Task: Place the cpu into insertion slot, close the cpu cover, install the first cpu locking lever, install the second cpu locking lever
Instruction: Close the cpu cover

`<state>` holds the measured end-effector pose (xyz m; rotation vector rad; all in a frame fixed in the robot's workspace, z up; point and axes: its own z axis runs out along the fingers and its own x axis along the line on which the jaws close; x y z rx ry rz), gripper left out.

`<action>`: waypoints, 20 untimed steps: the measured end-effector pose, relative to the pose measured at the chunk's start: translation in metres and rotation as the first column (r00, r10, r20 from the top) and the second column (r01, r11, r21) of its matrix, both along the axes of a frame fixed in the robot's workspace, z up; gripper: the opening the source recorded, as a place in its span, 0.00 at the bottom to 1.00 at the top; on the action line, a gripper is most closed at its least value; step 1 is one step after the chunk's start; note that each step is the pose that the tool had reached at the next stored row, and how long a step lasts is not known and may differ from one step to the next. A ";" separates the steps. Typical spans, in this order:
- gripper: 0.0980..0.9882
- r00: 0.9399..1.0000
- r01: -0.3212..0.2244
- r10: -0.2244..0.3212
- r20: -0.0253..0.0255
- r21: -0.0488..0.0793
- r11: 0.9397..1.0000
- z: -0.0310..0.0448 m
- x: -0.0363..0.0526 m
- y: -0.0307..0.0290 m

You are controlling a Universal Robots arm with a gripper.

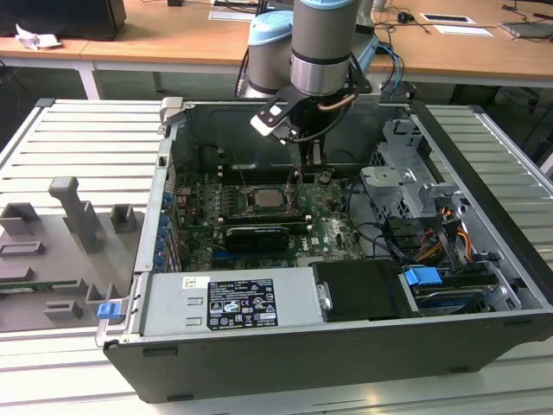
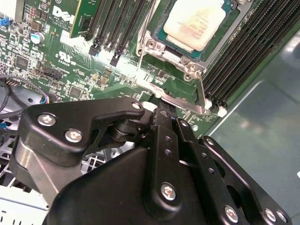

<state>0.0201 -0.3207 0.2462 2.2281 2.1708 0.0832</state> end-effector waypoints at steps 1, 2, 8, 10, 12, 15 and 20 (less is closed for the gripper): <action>0.01 1.000 0.000 0.000 0.000 0.000 1.000 0.0000 -0.0003 0.0000; 0.01 1.000 0.000 0.000 0.000 0.000 1.000 0.0000 -0.0008 0.0000; 0.01 1.000 0.000 0.000 0.000 0.000 1.000 0.0000 -0.0036 0.0000; 0.01 1.000 0.000 0.000 0.000 0.000 1.000 0.0000 -0.0050 0.0000; 0.01 1.000 0.000 0.000 0.000 0.000 1.000 0.0000 -0.0068 0.0000; 0.01 1.000 0.000 0.000 0.000 0.000 1.000 0.0000 -0.0109 0.0000; 0.01 1.000 0.000 0.000 0.000 0.000 1.000 0.0000 -0.0187 0.0000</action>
